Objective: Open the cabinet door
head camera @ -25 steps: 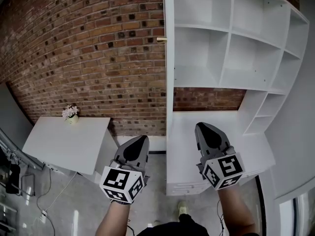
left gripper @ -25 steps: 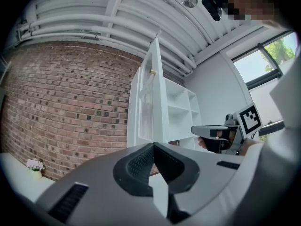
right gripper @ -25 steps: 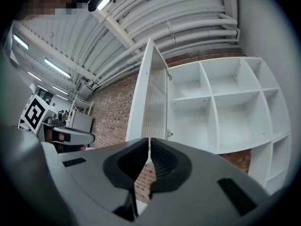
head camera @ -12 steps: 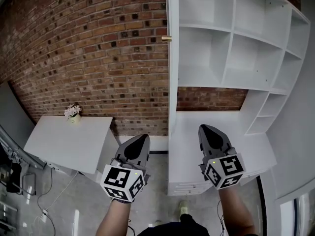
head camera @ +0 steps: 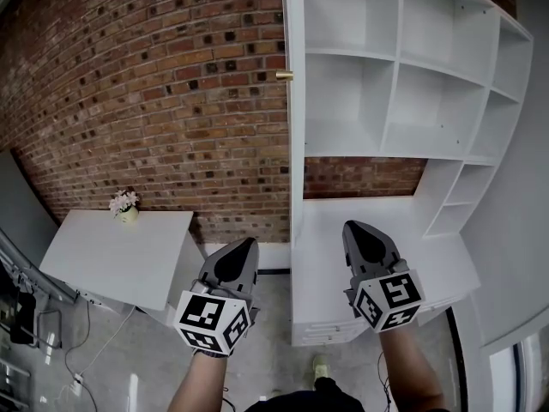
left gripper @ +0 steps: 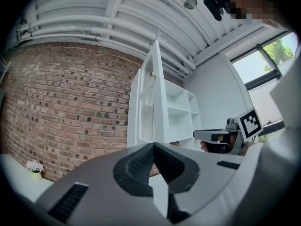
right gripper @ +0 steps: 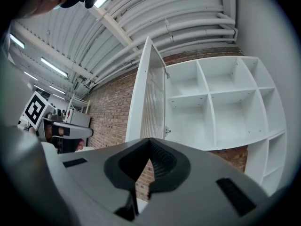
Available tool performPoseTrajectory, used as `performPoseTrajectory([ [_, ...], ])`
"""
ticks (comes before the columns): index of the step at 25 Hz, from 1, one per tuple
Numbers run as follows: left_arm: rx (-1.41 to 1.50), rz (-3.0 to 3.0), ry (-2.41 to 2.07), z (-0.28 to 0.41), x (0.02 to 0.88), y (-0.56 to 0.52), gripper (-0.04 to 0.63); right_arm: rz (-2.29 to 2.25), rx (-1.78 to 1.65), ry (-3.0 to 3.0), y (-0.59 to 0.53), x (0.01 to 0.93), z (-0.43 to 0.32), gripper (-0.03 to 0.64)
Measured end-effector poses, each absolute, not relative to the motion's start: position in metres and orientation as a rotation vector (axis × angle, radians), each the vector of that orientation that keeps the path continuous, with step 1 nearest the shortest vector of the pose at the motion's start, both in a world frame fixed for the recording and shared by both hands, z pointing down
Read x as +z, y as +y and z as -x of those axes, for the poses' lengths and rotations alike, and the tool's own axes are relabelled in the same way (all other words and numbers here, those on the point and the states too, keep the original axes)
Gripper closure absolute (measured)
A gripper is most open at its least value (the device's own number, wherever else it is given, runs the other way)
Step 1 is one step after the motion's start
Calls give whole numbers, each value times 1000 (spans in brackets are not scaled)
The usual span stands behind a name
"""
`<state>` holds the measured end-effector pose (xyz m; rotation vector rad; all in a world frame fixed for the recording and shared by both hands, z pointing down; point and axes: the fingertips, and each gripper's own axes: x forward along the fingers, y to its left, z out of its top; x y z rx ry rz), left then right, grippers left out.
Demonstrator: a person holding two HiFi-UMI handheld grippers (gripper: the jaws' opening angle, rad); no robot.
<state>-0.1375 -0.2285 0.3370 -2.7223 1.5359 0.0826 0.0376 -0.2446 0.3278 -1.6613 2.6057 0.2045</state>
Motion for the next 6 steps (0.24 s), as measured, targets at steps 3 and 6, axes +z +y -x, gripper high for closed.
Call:
performPoseTrajectory([
  [3, 84, 2721, 1537, 139, 337, -227, 589, 1661, 205, 2605, -243, 328, -36, 612],
  [6, 85, 2720, 1537, 140, 337, -225, 589, 1660, 205, 2606, -242, 329, -35, 612],
])
